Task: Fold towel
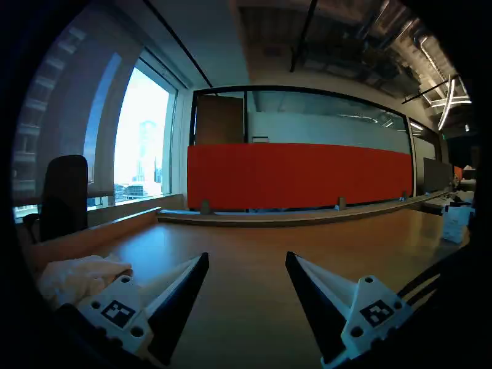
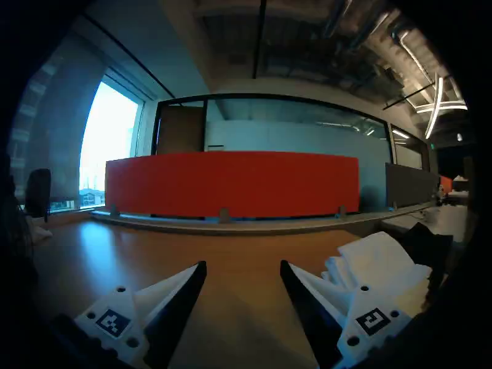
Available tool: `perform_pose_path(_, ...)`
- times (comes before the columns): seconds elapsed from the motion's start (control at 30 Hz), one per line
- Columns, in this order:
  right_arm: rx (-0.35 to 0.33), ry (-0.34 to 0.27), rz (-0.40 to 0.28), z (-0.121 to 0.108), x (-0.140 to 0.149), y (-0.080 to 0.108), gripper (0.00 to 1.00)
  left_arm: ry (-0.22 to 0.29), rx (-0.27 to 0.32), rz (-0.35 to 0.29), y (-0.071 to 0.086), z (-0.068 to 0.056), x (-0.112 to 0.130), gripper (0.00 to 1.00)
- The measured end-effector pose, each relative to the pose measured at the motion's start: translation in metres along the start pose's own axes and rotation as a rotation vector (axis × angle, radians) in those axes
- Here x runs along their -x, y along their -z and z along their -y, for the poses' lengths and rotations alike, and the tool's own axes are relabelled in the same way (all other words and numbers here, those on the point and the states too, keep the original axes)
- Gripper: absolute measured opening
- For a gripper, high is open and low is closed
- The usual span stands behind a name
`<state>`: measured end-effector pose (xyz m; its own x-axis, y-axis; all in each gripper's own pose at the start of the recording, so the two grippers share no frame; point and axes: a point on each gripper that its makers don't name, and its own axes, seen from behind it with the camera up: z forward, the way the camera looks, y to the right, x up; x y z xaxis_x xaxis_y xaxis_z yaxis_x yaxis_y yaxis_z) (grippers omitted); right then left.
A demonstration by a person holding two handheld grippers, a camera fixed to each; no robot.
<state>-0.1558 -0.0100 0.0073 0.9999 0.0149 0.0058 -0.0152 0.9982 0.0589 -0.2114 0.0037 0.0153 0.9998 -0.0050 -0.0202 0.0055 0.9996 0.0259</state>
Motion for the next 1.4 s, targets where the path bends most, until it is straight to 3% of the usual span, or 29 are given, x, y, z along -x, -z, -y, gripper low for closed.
perform_pose_path(0.67,-0.001,0.000,0.000,-0.0011,0.0017,0.0002,0.92,0.000,0.000,0.000,0.0004,0.0000,-0.0002,0.93)
perform_pose_path(0.83,-0.001,-0.001,0.002,-0.0012,0.0017,-0.0001,1.00,0.000,0.000,0.000,0.0003,0.0001,-0.0004,0.92)
perform_pose_path(1.4,-0.001,-0.001,0.002,-0.0013,0.0001,0.0007,1.00,0.000,0.000,0.000,0.0001,0.0006,-0.0016,0.93)
